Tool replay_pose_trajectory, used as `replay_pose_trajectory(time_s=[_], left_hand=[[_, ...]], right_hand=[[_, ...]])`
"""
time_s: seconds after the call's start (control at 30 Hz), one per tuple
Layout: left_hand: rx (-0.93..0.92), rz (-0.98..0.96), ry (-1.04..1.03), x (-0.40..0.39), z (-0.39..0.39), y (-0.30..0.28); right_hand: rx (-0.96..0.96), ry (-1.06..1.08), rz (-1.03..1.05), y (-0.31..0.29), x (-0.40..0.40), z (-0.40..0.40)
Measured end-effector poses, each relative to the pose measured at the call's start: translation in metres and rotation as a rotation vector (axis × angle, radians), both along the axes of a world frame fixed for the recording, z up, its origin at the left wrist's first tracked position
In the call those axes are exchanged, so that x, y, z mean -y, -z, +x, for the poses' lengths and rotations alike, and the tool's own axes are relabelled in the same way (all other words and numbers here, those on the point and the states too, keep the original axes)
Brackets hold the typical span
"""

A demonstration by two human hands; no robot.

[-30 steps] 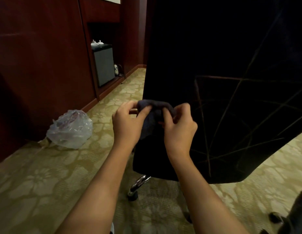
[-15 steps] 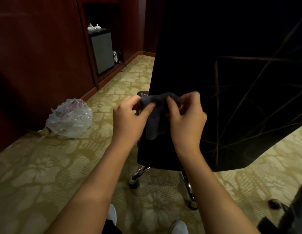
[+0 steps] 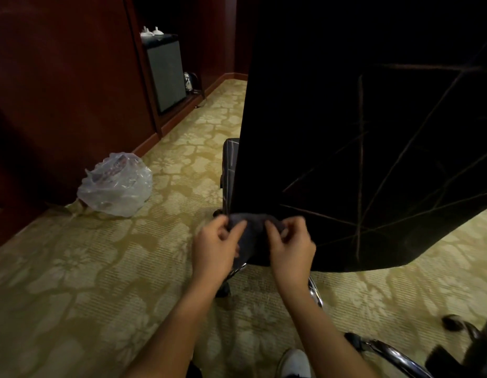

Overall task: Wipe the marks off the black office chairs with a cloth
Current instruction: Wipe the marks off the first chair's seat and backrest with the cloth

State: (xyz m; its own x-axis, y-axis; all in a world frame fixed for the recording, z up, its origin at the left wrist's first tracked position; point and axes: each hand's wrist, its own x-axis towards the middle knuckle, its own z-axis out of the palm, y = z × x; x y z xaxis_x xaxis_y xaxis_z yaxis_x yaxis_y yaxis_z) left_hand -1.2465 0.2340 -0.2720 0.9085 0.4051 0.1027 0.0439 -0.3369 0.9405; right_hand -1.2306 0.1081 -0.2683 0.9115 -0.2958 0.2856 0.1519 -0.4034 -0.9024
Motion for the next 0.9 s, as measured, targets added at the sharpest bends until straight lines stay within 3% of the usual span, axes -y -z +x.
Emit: replay_pose_trajectory(time_s=[0.07,0.13,0.27,0.47,0.7,0.8,0.9], left_hand=[[0.135,-0.131,-0.034,-0.001,0.001,-0.033],[0.26,-0.124,-0.072,-0.003,0.009,-0.065],[0.315,-0.125,-0.072,-0.006,0.027,-0.071],[0.163,-0.154,-0.022,-0.007,0.02,0.008],[-0.1,-0.207,-0.036,-0.003,0.011,0.107],[-0.254,-0.415,-0.125,-0.003,0.015,0.122],[-0.236,-0.587,-0.206,-0.006,0.022,0.114]], right_hand=[[0.181,-0.009,0.003,-0.042,-0.005,0.003],[0.312,0.005,0.021,-0.078,-0.011,0.008],[0.339,0.036,0.079,-0.079,-0.022,0.015],[0.158,0.069,0.076,0.003,-0.025,0.01],[-0.283,0.109,0.069,0.089,-0.029,0.007],[-0.48,0.134,0.162,0.11,-0.033,0.005],[-0.439,0.133,0.266,0.102,-0.04,0.007]])
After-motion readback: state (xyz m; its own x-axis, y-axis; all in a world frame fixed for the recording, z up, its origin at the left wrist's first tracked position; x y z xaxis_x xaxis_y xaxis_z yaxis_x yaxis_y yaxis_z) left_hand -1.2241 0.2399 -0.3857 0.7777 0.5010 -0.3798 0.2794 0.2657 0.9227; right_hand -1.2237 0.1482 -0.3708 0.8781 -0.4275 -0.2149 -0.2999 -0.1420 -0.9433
